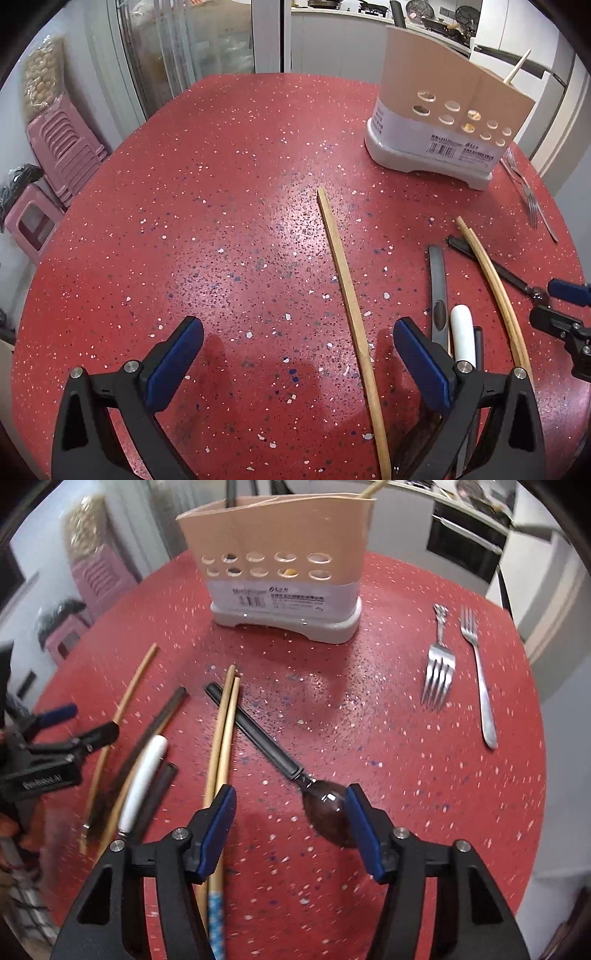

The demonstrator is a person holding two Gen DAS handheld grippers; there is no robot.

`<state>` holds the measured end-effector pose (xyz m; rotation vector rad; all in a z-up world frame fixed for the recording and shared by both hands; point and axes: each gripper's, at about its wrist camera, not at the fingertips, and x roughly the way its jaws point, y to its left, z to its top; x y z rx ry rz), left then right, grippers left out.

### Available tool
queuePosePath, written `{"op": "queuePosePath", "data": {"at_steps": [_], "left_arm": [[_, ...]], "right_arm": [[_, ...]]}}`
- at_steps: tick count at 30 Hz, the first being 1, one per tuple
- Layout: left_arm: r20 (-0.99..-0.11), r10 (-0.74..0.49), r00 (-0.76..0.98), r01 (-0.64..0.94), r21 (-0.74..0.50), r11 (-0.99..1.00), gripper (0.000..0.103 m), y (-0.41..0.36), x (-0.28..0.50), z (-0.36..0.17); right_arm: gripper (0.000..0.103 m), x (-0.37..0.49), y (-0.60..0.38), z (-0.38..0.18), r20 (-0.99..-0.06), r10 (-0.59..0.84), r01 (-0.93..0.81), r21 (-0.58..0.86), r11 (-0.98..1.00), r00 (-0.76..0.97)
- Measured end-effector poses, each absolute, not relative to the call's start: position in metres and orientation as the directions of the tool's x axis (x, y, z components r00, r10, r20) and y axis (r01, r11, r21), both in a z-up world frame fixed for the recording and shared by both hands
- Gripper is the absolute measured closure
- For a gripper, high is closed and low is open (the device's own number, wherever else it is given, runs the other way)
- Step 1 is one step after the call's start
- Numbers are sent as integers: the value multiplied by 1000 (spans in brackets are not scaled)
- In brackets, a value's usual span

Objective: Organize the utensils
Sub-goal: 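Move both open tools back down to the utensils on the table, then grasp a black-handled spoon with the right tool while the left tool grasps a wooden chopstick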

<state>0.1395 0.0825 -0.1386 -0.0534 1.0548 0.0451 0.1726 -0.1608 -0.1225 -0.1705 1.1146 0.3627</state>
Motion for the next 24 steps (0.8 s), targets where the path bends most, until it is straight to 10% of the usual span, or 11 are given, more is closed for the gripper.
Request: {"op": "queuePosePath", "data": {"at_steps": [24], "left_arm": [[-889,-35,457,37,-20,999,0,61,184,-137]], "right_arm": [[65,219,-87,-122,-962,135,-639,-52,767,239]]}}
